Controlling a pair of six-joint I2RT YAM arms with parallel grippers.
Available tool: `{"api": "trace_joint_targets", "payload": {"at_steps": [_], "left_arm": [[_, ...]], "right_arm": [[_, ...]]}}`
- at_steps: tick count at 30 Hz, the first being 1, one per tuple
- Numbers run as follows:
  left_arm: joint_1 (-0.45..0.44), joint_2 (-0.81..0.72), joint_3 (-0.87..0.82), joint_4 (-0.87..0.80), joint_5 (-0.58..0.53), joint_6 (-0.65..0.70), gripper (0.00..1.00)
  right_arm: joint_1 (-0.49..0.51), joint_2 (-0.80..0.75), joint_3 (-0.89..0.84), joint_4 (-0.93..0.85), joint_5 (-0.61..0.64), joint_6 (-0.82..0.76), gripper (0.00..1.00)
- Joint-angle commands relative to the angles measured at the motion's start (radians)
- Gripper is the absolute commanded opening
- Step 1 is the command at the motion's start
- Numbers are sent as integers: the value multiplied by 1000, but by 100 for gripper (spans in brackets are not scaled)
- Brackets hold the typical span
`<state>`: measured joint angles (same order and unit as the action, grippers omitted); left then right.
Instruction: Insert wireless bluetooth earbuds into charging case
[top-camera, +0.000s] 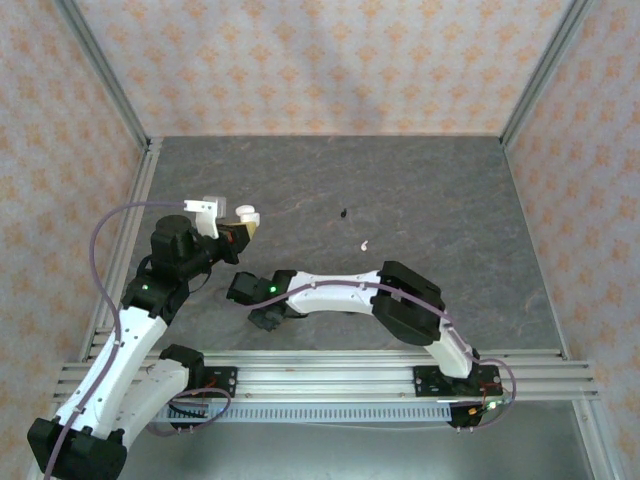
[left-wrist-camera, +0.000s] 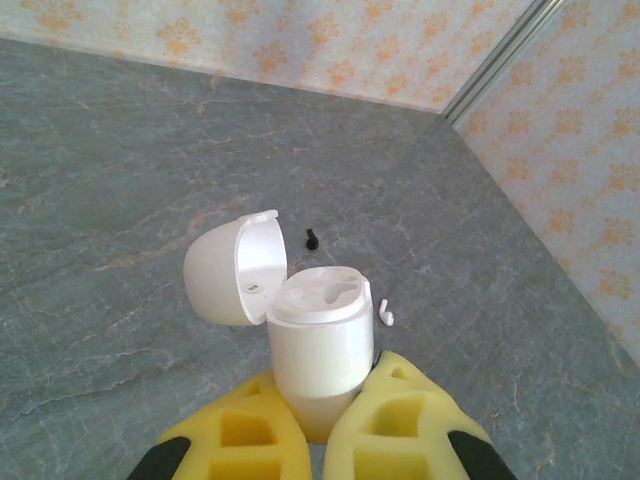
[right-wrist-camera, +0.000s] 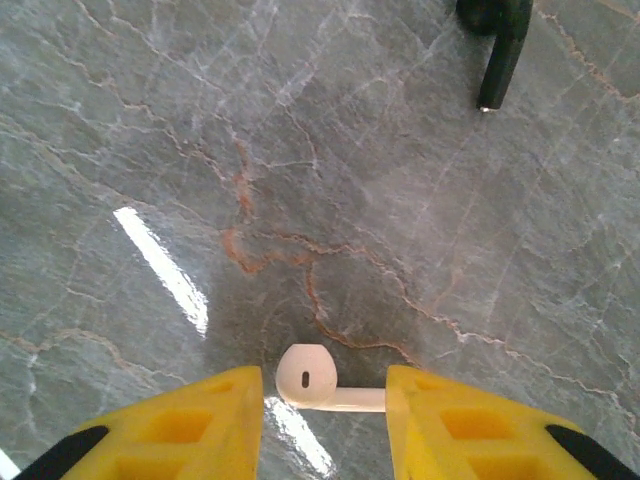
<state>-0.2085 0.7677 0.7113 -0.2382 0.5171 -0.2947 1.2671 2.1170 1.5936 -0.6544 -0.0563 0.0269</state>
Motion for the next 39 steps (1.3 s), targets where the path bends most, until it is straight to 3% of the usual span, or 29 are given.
{"api": "trace_joint_targets", "payload": {"at_steps": [1, 12, 24, 28, 39], "left_arm": [[11, -7, 1, -6, 20, 5, 0], [11, -30, -3, -36, 19, 12, 0], [11, -33, 0, -41, 18, 18, 0], [11, -27, 5, -42, 22, 19, 0], [11, -11, 7, -41, 24, 22, 0]], "right_arm": [[7, 28, 36, -56, 51, -28, 39], [6, 90, 93, -80, 71, -44, 38], [3, 92, 76, -129, 201, -19, 25], [-26, 85, 66, -138, 199, 36, 19], [-178, -1, -24, -106, 102, 246, 17]]}}
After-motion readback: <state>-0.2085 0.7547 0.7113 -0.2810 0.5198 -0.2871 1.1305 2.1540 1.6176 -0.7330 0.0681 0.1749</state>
